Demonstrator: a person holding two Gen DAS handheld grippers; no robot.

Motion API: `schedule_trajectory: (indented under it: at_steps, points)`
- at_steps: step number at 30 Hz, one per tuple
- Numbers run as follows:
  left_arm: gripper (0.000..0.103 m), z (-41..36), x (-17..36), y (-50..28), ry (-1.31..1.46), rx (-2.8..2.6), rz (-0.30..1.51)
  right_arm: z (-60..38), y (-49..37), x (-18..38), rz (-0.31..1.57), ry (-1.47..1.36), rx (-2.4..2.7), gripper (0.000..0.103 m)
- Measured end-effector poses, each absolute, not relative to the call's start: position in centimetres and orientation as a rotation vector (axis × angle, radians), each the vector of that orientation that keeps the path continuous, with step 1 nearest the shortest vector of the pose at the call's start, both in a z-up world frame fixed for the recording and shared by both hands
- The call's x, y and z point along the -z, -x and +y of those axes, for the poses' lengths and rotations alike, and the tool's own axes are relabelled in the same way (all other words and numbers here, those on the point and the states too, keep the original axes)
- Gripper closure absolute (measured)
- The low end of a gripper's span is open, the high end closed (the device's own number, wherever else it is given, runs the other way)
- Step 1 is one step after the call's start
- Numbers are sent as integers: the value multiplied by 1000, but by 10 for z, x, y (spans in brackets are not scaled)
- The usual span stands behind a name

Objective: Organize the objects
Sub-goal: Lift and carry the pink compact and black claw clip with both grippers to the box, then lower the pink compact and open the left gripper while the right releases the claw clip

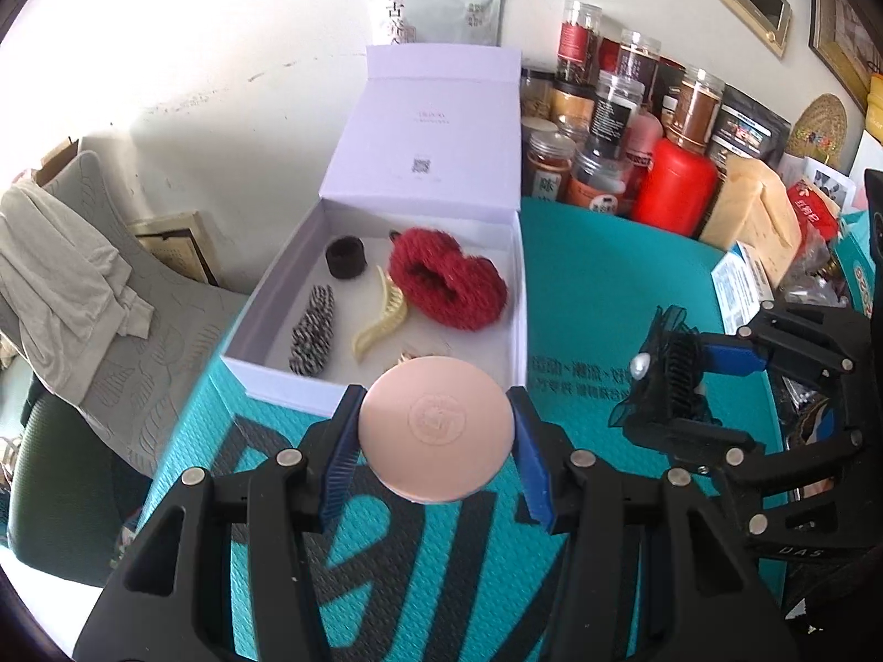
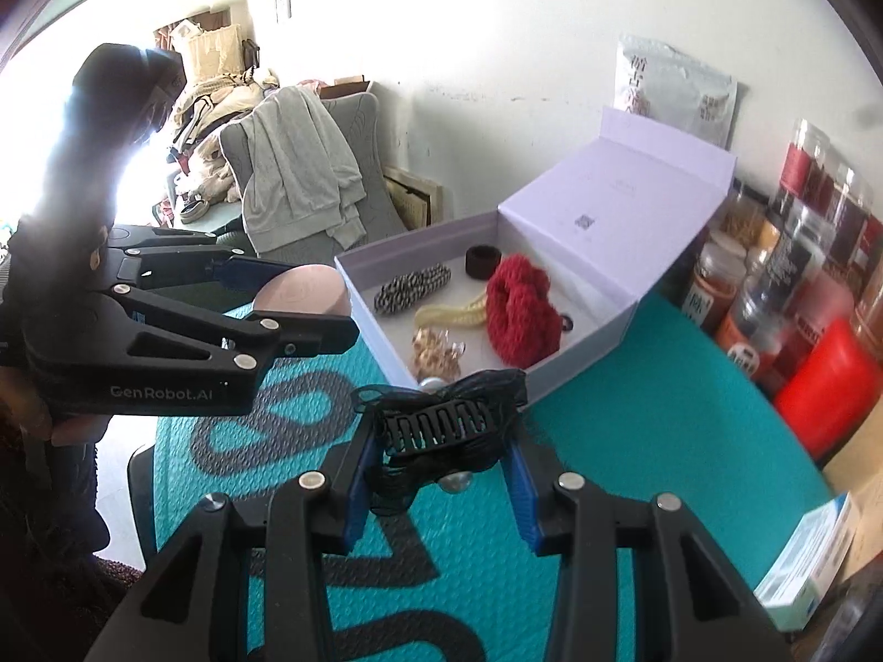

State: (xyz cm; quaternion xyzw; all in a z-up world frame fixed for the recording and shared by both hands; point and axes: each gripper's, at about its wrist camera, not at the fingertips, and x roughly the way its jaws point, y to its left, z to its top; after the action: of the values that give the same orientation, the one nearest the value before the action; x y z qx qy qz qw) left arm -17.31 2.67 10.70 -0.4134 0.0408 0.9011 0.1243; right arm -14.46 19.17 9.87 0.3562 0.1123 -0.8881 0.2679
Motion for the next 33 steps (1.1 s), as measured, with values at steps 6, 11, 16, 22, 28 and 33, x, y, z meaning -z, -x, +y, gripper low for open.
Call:
schedule_trajectory:
  at_steps: [6,11,16,22,28,33]
  points:
    - [54,28,-112,198,1184,-2628,146,186,166,-105,349,-948,2424,61]
    - [54,27,-112,222,1169,-2632,147,185,187,-108,329,-946,2435,61]
    - [54,25,-113,248,1149,-2650,144,182,207,-111,359,-959,2465,61]
    - [54,20,-116,279,1121,-2653,153,174,230,-119,385,-939,2477,61]
    - [54,11,-114,313,1142,-2680,182,165,254,-123,379,-919,2473,61]
    - [54,2,-107,339,1153,-2694,169,156,273,-123,370,-903,2457,61]
